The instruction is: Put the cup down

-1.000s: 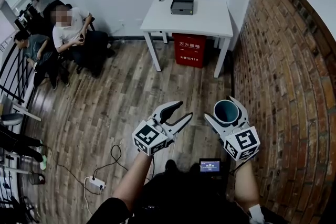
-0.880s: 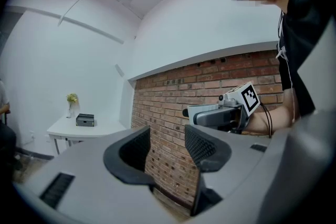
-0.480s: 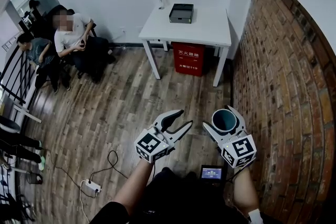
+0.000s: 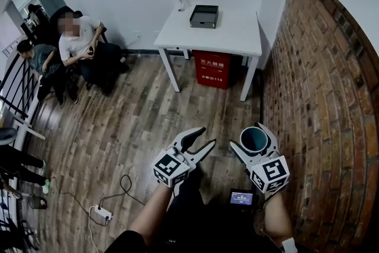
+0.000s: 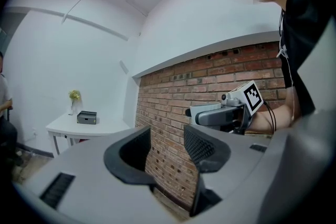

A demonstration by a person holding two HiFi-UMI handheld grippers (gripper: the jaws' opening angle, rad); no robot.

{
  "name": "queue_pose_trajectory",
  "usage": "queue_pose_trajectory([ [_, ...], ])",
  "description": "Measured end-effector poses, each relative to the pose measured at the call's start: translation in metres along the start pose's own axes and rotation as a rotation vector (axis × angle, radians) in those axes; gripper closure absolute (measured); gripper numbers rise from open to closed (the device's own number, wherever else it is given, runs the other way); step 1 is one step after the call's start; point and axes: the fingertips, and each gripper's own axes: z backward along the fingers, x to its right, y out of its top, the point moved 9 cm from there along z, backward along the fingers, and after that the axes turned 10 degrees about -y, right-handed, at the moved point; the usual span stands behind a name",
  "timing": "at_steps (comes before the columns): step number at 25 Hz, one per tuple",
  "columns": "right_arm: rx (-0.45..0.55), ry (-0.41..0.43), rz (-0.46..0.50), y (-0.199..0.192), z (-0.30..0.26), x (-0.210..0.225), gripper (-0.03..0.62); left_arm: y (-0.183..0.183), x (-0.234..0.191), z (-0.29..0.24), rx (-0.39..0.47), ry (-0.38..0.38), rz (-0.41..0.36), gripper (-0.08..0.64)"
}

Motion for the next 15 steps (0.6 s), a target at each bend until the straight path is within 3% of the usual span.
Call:
queue_pose_trajectory([
  [6, -0.004, -0.029, -0.003, -0.002, -0.043, 0.015, 0.178, -0.006, -0.051, -0.015, -0.002, -0.035, -0.003, 0.360],
  [15, 0.016, -0.058, -0.033, 0.018, -0.154, 0.033, 0.178, 0.006, -0.174, -0.033, -0.028, -0.066, -0.020, 0.360],
])
